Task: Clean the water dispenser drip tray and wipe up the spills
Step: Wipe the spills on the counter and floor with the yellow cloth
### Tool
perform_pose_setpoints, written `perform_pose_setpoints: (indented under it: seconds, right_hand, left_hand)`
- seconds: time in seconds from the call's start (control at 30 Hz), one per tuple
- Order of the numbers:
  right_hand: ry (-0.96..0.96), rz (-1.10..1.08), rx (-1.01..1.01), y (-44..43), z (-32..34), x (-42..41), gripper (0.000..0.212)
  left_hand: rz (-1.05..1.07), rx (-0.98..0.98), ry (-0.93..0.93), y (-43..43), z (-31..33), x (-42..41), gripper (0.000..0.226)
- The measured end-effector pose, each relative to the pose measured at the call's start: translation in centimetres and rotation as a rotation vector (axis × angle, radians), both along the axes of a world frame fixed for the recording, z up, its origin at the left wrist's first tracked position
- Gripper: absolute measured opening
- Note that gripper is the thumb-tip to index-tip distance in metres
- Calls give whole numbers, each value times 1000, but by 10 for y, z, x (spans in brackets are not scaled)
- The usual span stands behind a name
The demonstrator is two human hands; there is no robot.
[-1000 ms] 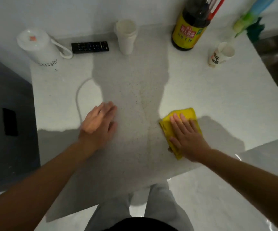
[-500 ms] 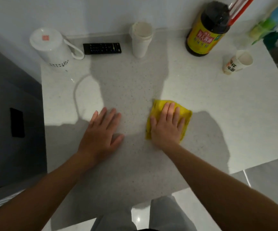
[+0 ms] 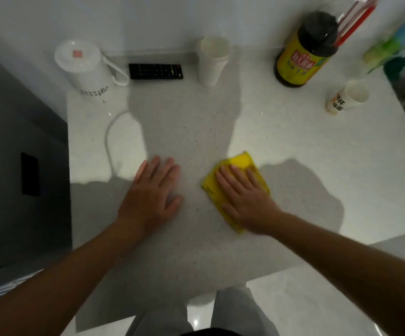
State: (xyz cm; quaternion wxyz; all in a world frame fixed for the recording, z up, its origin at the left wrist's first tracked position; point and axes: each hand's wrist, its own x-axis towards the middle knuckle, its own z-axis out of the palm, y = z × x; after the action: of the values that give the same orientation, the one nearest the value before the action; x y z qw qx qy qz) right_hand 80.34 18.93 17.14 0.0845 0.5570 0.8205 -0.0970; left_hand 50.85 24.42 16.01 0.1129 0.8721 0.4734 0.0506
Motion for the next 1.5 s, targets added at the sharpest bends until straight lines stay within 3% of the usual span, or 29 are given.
perform_pose_setpoints:
  seconds: [0.1, 0.2, 0.37, 0.43, 0.53, 0.7, 0.83, 0.93, 1.0, 1.13, 1.23, 1.33, 1.4, 1.5]
  right_hand:
    - [33, -122, -50, -85, -4, -15, 71]
    - [25, -213, -109, -97, -2, -13, 73]
    - [-10, -451, -46, 27, 8, 24, 81]
    - [-59, -482, 9, 89, 4, 33, 74]
    - [-15, -515, -64, 137, -3, 28, 72]
    - [-69, -215, -11, 50, 3, -26, 72]
    - [58, -169, -89, -76, -1, -67, 74]
    - [39, -183, -124, -144, 1, -67, 73]
    - [11, -281, -110, -151, 4, -44, 73]
    - [-69, -690, -120, -135, 11, 40, 75]
    - [-67, -816, 43, -120, 15, 63, 67]
    - [-105, -844, 229, -118, 12, 26, 41]
    - [-103, -835, 248, -125, 10, -18, 32]
    - [70, -658, 232, -139, 2, -106, 27]
  left_hand:
    - [-4, -9, 11, 0, 1, 0, 73]
    - [-7, -4, 9, -1, 1, 0, 72]
    - [-8, 3, -16, 0, 0, 1, 69]
    - [-17, 19, -7, 2, -2, 0, 67]
    - [-1, 34, -26, 1, -2, 0, 61]
    - [-1, 36, -78, -1, 1, 0, 55]
    - [6, 8, -147, -3, 1, -4, 57]
    - [7, 10, -177, -3, 1, -5, 55]
    - [14, 9, -190, -4, 1, -4, 54]
    - [65, 4, -283, -6, 5, -7, 45]
    - [222, -71, -458, -17, 12, -11, 36]
    - [312, -184, -546, -51, 18, -27, 29]
    - [297, -237, -545, -81, 22, -45, 26]
    - [333, -283, -490, -132, 28, -78, 20]
